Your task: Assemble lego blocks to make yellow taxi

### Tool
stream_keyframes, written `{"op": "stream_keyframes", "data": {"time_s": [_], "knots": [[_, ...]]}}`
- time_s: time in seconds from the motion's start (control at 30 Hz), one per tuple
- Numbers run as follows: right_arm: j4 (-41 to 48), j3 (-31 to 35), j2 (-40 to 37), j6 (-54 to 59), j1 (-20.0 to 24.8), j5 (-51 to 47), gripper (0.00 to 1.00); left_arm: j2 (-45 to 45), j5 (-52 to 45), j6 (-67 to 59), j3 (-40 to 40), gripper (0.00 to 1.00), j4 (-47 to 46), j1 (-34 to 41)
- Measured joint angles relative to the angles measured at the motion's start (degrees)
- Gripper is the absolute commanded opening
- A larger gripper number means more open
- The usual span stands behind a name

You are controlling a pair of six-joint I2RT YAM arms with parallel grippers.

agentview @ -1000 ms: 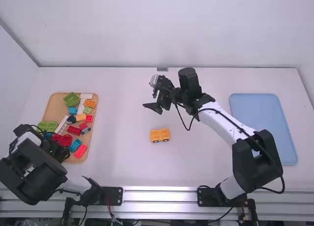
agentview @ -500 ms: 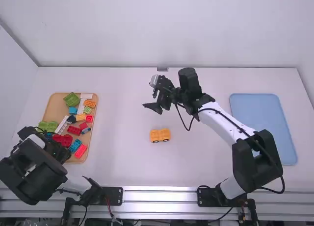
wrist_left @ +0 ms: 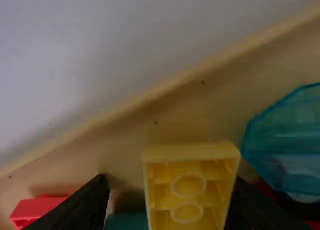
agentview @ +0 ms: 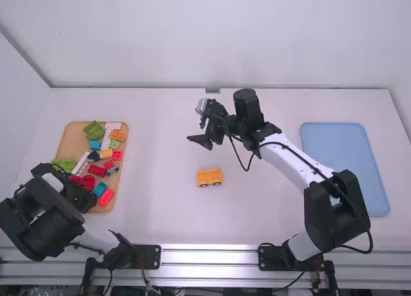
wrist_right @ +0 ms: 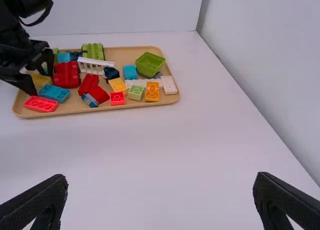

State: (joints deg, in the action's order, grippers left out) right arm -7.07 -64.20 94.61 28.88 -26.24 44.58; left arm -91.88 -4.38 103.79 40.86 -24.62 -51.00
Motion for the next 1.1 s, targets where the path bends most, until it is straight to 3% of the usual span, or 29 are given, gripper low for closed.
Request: {"op": "stream_keyframes", "data": {"time_s": [0.23,0.3,0.4,0.6,0.8,0.97,1.1], "knots": [[0.0,0.0,0.0,-0.07,0.0,-1.99,0.98,-0.22,-0.09,0.37,0.0,0.55,0.72,0.02],[0.02,0.0,0.0,0.02,0.0,-2.4,0.98,-0.24,-0.26,0.79,0.02,0.38,0.98,0.0],[0.0,0.0,0.0,0.02,0.0,-2.6,0.99,-0.37,-0.46,0.66,0.0,0.22,1.29,0.02],[0.02,0.0,0.0,-0.2,0.0,-2.62,0.99,-0.37,-0.39,0.7,0.11,0.31,1.31,0.02],[0.42,0.0,0.0,0.0,0.0,-2.8,0.99,-0.37,-0.35,0.76,0.04,0.09,1.4,0.02],[0.52,0.0,0.0,-0.11,0.0,-2.78,0.99,-0.35,-0.68,-2.71,-0.33,0.04,2.27,-0.13],[1.27,0.0,0.0,-0.07,0.0,-2.8,0.99,-0.02,-4.61,-15.37,-1.27,0.02,9.86,-2.08]]}}
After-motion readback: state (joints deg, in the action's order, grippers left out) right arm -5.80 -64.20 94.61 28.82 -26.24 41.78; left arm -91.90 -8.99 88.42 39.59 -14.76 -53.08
